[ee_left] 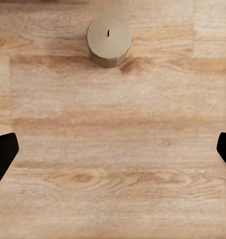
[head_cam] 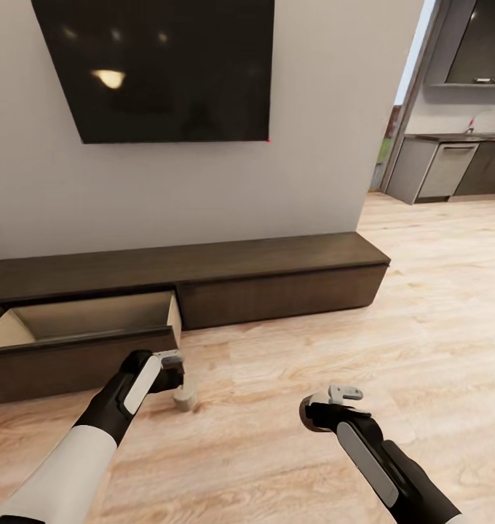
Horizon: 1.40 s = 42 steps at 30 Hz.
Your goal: Place each of the two pumpkins and all three candles from the living room inside a cabinet in the living room (use any cabinet), then make sure every cabinet is closed, and position the cauldron so it is next to a table in the living room.
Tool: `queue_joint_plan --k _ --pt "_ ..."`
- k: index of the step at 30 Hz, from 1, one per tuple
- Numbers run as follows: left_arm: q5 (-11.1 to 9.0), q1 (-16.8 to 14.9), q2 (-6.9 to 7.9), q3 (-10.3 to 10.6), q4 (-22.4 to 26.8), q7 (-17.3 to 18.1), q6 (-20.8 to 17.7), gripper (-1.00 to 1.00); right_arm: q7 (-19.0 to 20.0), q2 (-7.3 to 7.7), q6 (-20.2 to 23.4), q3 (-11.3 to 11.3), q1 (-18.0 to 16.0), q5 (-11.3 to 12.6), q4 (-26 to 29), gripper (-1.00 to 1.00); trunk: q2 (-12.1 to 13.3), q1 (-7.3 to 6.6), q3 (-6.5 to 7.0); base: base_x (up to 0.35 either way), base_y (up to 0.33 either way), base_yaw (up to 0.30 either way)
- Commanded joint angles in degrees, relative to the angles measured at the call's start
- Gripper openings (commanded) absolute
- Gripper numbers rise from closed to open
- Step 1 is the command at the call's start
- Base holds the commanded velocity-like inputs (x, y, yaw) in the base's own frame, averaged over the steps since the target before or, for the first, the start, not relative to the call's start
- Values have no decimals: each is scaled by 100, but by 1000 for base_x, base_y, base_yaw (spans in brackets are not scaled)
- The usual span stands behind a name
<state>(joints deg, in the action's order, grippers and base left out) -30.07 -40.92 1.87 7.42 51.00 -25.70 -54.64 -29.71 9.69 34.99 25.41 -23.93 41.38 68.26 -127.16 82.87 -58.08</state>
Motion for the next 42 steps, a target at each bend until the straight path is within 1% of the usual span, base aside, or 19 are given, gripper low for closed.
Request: queue_joint_plan --k 1,6,13,20,32,42 --pt "-60 -4 7 23 6 -58 -11 100 -59 6 -1 20 -6 55 7 -100 -2 1 -5 142 -105 0" --pt "-60 -4 7 23 6 -58 -18 100 -67 6 -1 24 -6 54 5 -100 -2 1 -5 60 -44 120" --pt "-60 -4 7 23 6 -58 -20 100 -70 6 3 33 -6 54 3 -100 -2 1 -5 23 -8 253" --pt "-60 -4 7 23 6 -58 -16 100 -63 6 0 38 -6 54 3 -100 -2 1 -5 137 -18 246" --pt "-58 -4 7 39 6 -58 -18 100 -59 6 -1 42 -6 57 3 -100 -2 1 -5 175 -134 26" --pt "-60 -4 7 40 6 -57 -20 100 -61 6 -1 43 -6 62 3 -100 -2 1 -5 209 18 0"
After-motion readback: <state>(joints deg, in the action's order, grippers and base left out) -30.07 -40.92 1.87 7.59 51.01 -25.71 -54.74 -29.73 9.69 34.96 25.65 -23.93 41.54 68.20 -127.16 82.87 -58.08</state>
